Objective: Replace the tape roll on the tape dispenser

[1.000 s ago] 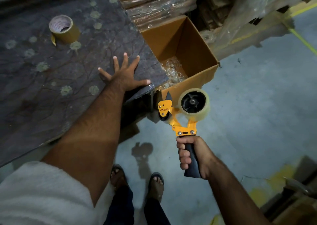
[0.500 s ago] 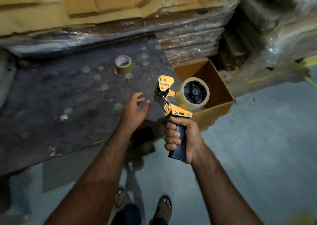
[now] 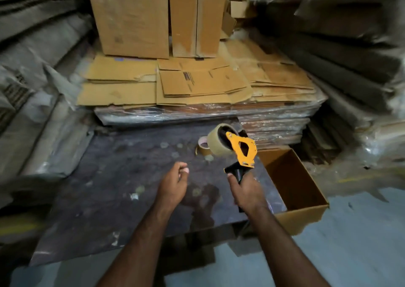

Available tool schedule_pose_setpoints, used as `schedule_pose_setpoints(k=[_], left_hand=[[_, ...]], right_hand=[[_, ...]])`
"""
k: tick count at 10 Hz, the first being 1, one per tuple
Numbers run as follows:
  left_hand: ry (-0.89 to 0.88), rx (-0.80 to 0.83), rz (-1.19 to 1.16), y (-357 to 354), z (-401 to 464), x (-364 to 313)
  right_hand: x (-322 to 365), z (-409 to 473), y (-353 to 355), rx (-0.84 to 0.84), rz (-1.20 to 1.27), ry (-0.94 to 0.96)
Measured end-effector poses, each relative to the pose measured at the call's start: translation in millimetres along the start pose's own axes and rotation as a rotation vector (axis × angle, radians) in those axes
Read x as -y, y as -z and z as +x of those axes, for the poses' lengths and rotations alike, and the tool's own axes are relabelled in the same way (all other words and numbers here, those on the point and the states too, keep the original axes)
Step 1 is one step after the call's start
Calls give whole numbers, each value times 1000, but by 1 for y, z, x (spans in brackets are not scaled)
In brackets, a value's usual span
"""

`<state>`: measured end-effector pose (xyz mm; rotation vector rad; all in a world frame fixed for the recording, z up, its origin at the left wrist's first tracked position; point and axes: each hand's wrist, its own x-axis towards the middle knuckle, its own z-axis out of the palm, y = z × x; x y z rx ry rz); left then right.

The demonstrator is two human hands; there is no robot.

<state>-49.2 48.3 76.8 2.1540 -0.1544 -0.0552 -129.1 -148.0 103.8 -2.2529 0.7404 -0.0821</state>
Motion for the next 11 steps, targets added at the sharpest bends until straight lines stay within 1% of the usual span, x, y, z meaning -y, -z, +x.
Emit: schedule_pose_setpoints(k=[1,2,3,5,6,7,8,9,10,11], left_hand=[[-23,15,161,-3,13,13],[-13,63,259,-15,21,18],[-33,125,344,-31,29,18],[28,188,459,-68,57,24],[79,177,470,-81,65,25],[137,170,479,-89,66,24],[157,170,500,-91,68,24],[141,218,525,-89,75,29],[100,211,533,-86,87,29],[32,162,519,-85,94,28]], right_hand=[[-1,5,-17,-124,-201,-24],[-17,16,-27,-80,-289,-81],[-40,40,-34,-10,-320,-105],[-79,109,-41,121,-341,-159],[-88,143,-51,174,-353,-159],[-89,169,-60,197,-316,-164],[-88,188,-70,231,-231,-171],[-85,196,-74,286,-237,-176],[-74,186,-64,167,-524,-99],[-58,177,-56,-86,-539,116]])
